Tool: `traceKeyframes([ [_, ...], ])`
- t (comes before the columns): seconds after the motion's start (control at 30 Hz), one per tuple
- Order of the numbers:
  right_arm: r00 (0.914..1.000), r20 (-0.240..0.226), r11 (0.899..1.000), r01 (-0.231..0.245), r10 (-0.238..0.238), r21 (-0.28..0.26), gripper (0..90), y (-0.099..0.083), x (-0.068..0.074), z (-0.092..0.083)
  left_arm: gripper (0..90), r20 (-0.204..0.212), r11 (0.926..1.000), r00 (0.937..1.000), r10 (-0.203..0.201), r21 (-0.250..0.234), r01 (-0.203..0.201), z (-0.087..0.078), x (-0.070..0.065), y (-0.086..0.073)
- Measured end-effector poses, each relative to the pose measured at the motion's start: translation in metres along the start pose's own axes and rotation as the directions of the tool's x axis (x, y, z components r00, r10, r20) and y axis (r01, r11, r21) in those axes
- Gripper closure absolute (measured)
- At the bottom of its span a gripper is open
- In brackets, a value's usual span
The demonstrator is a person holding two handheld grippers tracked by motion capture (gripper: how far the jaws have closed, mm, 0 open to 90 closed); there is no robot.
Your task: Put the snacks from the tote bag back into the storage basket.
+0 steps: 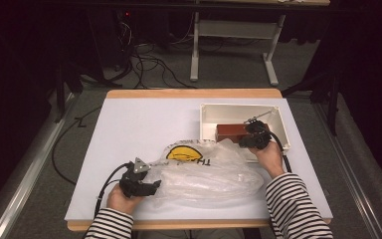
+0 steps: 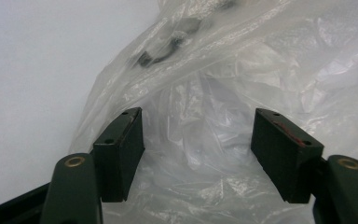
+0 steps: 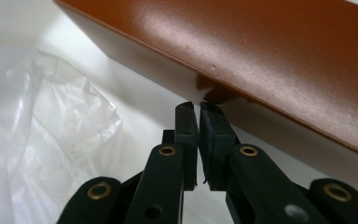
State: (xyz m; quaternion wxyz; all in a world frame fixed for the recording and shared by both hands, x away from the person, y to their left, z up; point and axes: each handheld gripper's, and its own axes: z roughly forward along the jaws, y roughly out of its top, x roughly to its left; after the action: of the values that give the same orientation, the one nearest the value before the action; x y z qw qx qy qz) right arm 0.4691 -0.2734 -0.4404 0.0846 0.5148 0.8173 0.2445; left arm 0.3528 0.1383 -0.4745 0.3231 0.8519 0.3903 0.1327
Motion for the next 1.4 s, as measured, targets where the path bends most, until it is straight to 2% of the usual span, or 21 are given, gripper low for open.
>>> traceKeyframes([
  [0.4,0.9998,0.017,1.000,0.004,-0.005,0.022,87.0,0.006,0.002,0.006,34.9,0.000,1.0000,1.0000,0.000,0.000,0.000,0.000,0.000,0.000],
  [0.73,0.9996,0.024,1.000,0.015,-0.015,0.014,86.2,0.003,0.000,-0.002,34.7,0.002,0.9999,1.0000,0.006,0.011,-0.006,-0.001,0.000,0.001],
  [0.93,0.9998,0.011,1.000,0.015,-0.015,-0.022,85.5,-0.001,-0.001,-0.013,37.1,-0.019,0.9995,0.9998,0.009,0.031,-0.008,-0.004,-0.003,0.004],
  [1.07,0.9998,0.008,0.998,0.021,-0.020,-0.056,85.6,-0.005,-0.003,-0.024,39.0,-0.013,1.0000,0.9999,0.002,0.003,-0.002,-0.008,-0.002,0.004],
  [1.3,0.9997,0.010,0.995,0.023,-0.022,-0.094,84.7,-0.021,-0.005,-0.042,39.9,-0.002,1.0000,1.0000,-0.005,0.000,0.005,-0.011,-0.001,0.005],
  [1.4,0.9996,0.007,0.992,0.027,-0.027,-0.120,84.6,-0.027,-0.005,-0.049,39.8,0.006,0.9998,1.0000,-0.005,-0.019,0.005,-0.016,-0.001,0.005],
])
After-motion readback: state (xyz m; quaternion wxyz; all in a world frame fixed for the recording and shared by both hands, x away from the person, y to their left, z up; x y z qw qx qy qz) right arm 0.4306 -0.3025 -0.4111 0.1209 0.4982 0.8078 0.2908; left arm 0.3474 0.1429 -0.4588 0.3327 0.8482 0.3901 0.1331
